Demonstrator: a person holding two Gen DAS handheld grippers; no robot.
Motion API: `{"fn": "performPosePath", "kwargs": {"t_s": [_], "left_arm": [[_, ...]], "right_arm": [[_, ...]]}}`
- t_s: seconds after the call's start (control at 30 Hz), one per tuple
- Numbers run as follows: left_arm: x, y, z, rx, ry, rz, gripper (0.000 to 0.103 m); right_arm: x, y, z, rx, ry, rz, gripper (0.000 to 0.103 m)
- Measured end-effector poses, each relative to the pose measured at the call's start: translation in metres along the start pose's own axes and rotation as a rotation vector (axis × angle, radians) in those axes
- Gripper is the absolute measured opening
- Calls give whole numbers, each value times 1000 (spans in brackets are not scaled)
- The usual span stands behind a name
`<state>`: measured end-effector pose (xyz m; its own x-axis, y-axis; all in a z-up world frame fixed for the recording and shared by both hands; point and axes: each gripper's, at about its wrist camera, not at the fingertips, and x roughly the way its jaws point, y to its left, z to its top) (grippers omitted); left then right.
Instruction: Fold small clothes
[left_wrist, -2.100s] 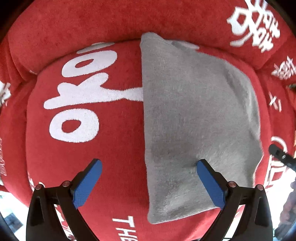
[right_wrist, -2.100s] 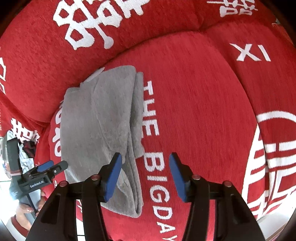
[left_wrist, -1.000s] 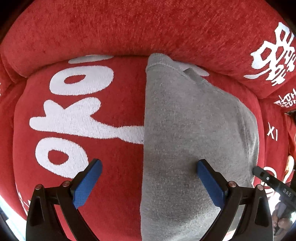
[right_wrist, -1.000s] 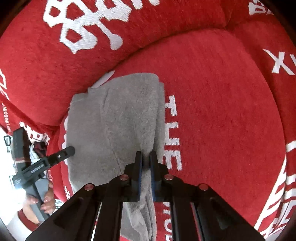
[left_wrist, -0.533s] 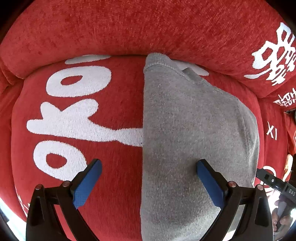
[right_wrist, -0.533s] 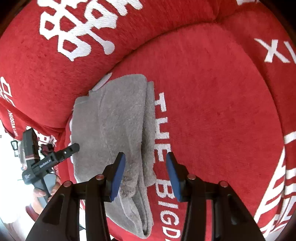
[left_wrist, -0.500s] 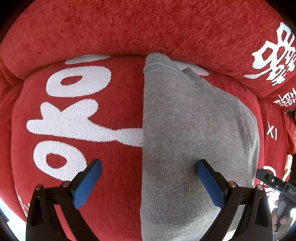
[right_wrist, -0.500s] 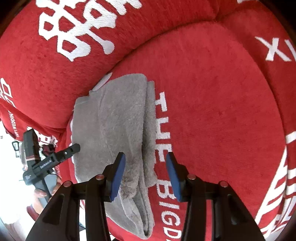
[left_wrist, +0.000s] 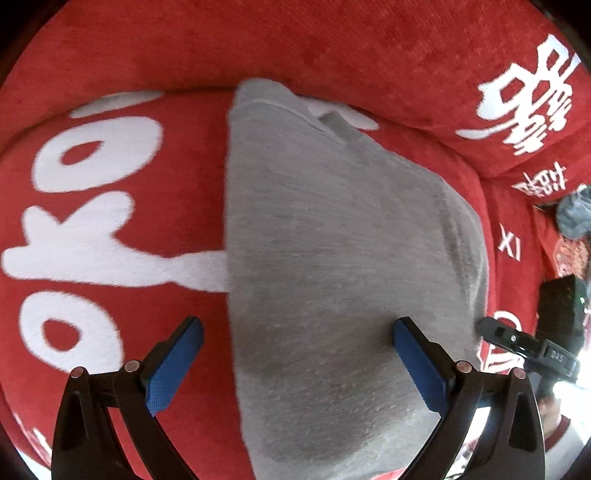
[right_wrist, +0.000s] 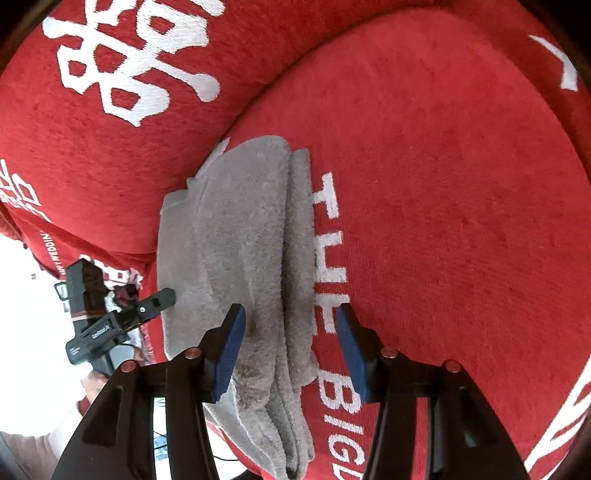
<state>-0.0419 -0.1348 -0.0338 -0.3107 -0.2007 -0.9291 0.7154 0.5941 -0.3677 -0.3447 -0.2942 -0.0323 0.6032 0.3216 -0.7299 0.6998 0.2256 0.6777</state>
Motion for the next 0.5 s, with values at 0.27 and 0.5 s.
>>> {"fn": "performPosePath", "kwargs": {"t_s": [0.27, 0.5], "left_arm": [[23, -21, 12, 37, 36, -68, 102], [24, -27, 11, 32, 17, -66, 100]], "right_arm": [[23, 11, 15, -71, 45, 83, 55], [39, 19, 22, -75, 51, 118, 55]]}}
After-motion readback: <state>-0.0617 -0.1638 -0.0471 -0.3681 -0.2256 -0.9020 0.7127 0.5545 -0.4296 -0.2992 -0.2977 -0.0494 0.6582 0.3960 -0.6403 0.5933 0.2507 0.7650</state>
